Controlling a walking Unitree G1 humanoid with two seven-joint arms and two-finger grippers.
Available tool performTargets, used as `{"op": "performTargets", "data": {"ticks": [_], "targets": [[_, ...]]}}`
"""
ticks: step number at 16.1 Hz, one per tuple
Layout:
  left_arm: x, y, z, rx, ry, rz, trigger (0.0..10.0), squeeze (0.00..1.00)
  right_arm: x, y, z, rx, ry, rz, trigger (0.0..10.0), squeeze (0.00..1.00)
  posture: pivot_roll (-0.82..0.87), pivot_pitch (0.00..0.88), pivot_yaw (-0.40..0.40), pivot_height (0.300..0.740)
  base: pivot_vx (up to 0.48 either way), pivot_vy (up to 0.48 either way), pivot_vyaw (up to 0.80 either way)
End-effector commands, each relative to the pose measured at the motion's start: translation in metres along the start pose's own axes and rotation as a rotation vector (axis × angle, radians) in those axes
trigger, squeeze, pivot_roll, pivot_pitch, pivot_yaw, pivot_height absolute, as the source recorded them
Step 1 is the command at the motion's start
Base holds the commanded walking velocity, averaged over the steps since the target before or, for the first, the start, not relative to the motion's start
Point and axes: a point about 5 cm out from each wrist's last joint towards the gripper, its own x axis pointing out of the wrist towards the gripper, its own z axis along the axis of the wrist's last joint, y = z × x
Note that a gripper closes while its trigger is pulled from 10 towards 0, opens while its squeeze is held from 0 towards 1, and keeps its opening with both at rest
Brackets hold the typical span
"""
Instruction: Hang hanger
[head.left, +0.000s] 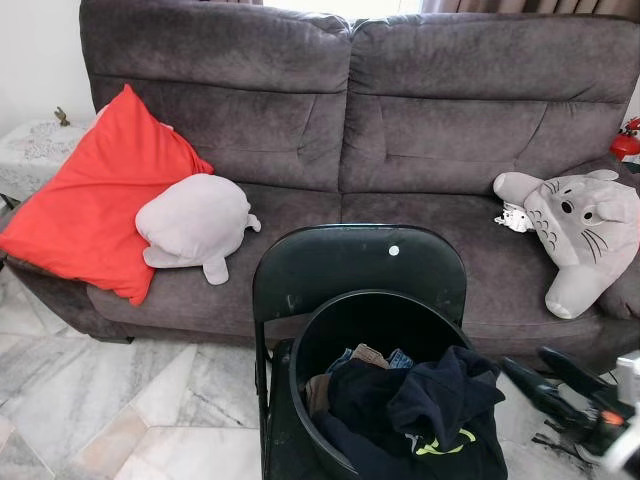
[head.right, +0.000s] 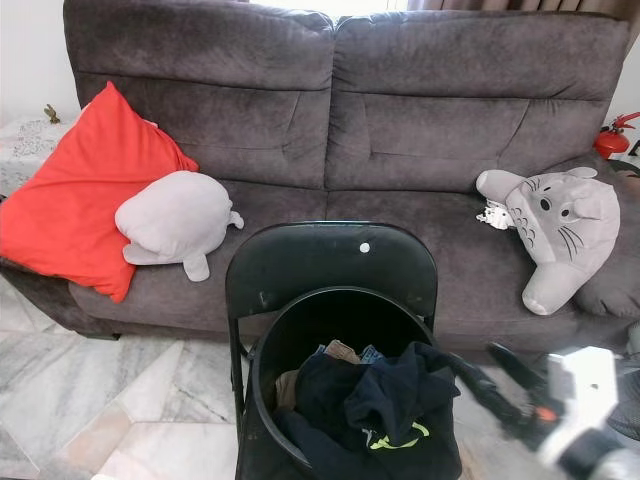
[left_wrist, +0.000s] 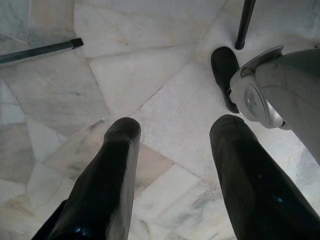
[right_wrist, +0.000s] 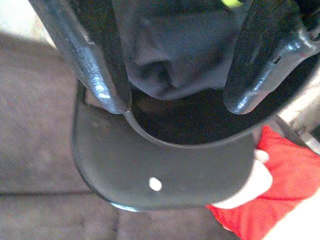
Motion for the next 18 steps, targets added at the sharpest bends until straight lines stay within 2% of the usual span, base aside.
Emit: {"op": "performTargets", "data": {"ticks": [1, 3, 6, 7, 9, 12, 15, 18], "targets": [[0.000, 0.000, -0.006, 0.009, 0.020, 0.001, 10.0, 0.00, -0.004, -0.008, 0.002, 0.003, -0.009, -0.014, 10.0, 0.00, -0.12, 0.087, 0.022, 0.740, 0.000, 0.000, 0.00], [0.000, 0.000, -0.005, 0.011, 0.021, -0.001, 10.0, 0.00, -0.003, -0.021, -0.002, 0.040, 0.020, 0.007, 10.0, 0.00, -0.12, 0.079, 0.027, 0.740, 0.000, 0.000, 0.00], [0.000, 0.000, -0.004, 0.014, 0.020, -0.006, 10.0, 0.00, 0.006, -0.022, -0.009, 0.077, 0.048, 0.126, 10.0, 0.00, -0.11, 0.065, 0.035, 0.740, 0.000, 0.000, 0.00], [0.000, 0.000, -0.004, 0.016, 0.019, -0.006, 10.0, 0.00, 0.016, -0.023, -0.008, 0.089, 0.044, 0.147, 10.0, 0.00, -0.11, 0.063, 0.037, 0.740, 0.000, 0.000, 0.00], [-0.001, 0.001, -0.004, 0.016, 0.020, -0.002, 10.0, 0.00, 0.033, -0.028, -0.004, 0.148, -0.009, 0.159, 10.0, 0.00, -0.10, 0.054, 0.047, 0.740, 0.000, 0.000, 0.00], [-0.001, 0.003, -0.004, 0.023, 0.022, -0.003, 10.0, 0.00, 0.044, -0.042, -0.008, 0.159, 0.003, 0.109, 10.0, 0.00, -0.10, 0.050, 0.057, 0.740, 0.000, 0.000, 0.00], [-0.001, 0.004, -0.005, 0.028, 0.025, -0.006, 10.0, 0.00, 0.050, -0.038, -0.016, 0.176, 0.034, 0.147, 10.0, 0.00, -0.09, 0.048, 0.057, 0.740, 0.000, 0.000, 0.00], [-0.001, 0.005, -0.005, 0.022, 0.025, 0.002, 10.0, 0.00, 0.046, -0.015, -0.025, 0.158, 0.025, 0.186, 10.0, 0.00, -0.08, 0.066, 0.056, 0.740, 0.000, 0.000, 0.00]]}}
